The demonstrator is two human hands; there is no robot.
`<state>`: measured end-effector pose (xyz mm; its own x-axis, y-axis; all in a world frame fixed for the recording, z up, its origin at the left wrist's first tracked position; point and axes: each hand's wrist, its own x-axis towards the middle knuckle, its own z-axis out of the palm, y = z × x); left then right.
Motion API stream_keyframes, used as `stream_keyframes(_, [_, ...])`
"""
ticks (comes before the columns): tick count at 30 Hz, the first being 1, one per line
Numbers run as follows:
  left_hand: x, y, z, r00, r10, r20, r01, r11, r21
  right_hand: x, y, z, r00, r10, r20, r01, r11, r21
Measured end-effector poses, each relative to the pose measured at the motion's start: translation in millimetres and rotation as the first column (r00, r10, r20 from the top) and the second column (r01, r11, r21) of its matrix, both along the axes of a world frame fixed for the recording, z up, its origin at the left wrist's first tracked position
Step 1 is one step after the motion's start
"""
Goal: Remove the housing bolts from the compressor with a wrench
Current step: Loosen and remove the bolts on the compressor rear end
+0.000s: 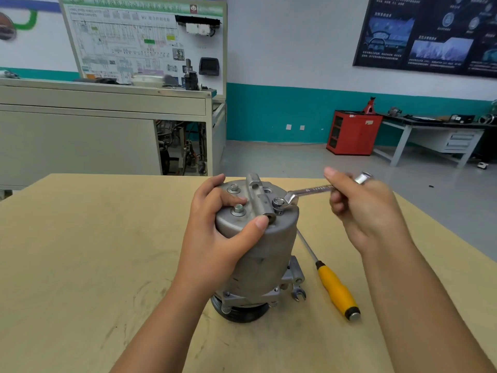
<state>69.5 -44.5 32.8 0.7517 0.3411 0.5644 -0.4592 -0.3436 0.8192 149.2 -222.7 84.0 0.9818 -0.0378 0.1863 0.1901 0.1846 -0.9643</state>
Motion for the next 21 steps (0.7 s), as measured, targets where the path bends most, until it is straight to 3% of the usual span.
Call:
stream_keyframes(3, [-1.0, 0.7, -0.4, 1.0, 0.001, 0.013, -0.001, 1.0, 0.002, 32.1, 27.6, 12.9, 0.997, 0.071, 0.018, -0.063, 0.959, -0.277])
stream_keyframes(6, [-0.6, 1.2, -0.4, 1.0, -0.004, 0.022, 0.004, 1.0, 0.007, 49.5, 55.2, 33.5, 0.978, 0.207, 0.019, -0.153, 0.778, -0.609])
stream_keyframes(8, [0.6, 1.0, 0.3, 1.0, -0.011, 0.01, 0.011, 1.0, 0.015, 52.4, 73.5, 46.5, 0.957, 0.289, -0.005, -0.198, 0.644, -0.739])
stream_keyframes(12, [6.3, -0.7, 3.0, 0.999, -0.038, -0.021, 0.038, 0.999, 0.035, 46.9, 99.9, 60.2, 0.892, 0.451, 0.001, -0.237, 0.47, -0.85])
stream_keyframes(21, [11.4, -3.8, 3.0, 1.0, -0.021, -0.006, 0.021, 0.999, 0.042, 32.7, 100.0, 64.7, 0.812, 0.548, 0.2, -0.018, 0.367, -0.93])
